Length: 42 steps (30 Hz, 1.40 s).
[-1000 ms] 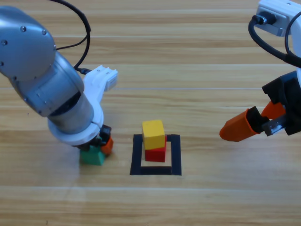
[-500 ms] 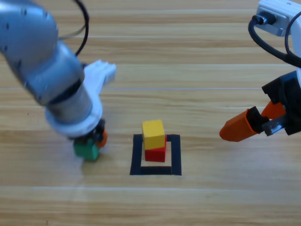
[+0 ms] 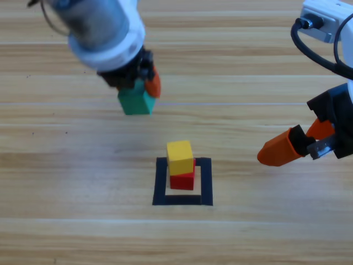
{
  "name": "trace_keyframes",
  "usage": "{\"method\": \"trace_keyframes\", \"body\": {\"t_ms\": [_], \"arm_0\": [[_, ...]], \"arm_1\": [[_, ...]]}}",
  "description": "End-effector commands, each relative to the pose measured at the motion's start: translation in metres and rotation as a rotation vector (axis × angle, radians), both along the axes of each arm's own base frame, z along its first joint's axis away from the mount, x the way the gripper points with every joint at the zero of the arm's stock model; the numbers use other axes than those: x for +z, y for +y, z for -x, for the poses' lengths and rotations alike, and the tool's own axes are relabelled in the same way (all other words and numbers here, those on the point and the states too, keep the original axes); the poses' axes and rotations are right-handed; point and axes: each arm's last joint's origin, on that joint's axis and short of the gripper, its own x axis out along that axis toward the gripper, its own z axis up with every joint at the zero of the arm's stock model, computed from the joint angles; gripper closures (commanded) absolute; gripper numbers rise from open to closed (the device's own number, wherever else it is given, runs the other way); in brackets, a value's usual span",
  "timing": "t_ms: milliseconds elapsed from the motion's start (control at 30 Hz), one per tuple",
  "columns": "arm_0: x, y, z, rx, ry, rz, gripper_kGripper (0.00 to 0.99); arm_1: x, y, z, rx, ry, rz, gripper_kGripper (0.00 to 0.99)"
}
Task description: Stack the blocks in the rectangular block: red at the bottom, yellow in the middle, green on top
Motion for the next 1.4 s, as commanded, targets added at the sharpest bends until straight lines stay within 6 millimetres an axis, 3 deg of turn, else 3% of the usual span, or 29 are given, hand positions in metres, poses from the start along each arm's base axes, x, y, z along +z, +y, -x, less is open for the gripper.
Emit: {"method": "trace_keyframes", "body": {"t_ms": [33, 267, 567, 833, 1400], "arm_0": [[-0.014, -0.051, -0.009, 0.032, 0.096, -0.078, 0.982], [-0.019, -0.079, 0.003, 0.096, 0.125, -0.086, 0.981], [-0.027, -0.099, 0.022, 0.071, 0.116, -0.106, 0.981], [-0.047, -0.105, 0.019, 0.068, 0.129, -0.156, 0.982], [-0.063, -0.109, 0.012, 0.079, 0.098, -0.196, 0.982]], "arm_1": [[0.000, -0.010, -0.005, -0.015, 0.031, 0.007, 0.000], [0.005, -0.014, -0.002, -0.002, 0.024, 0.008, 0.000], [0.007, -0.019, 0.000, -0.008, 0.026, 0.010, 0.000], [0.006, -0.020, 0.000, -0.008, 0.030, 0.013, 0.000], [0.007, -0.021, 0.001, 0.001, 0.029, 0.012, 0.000]]}}
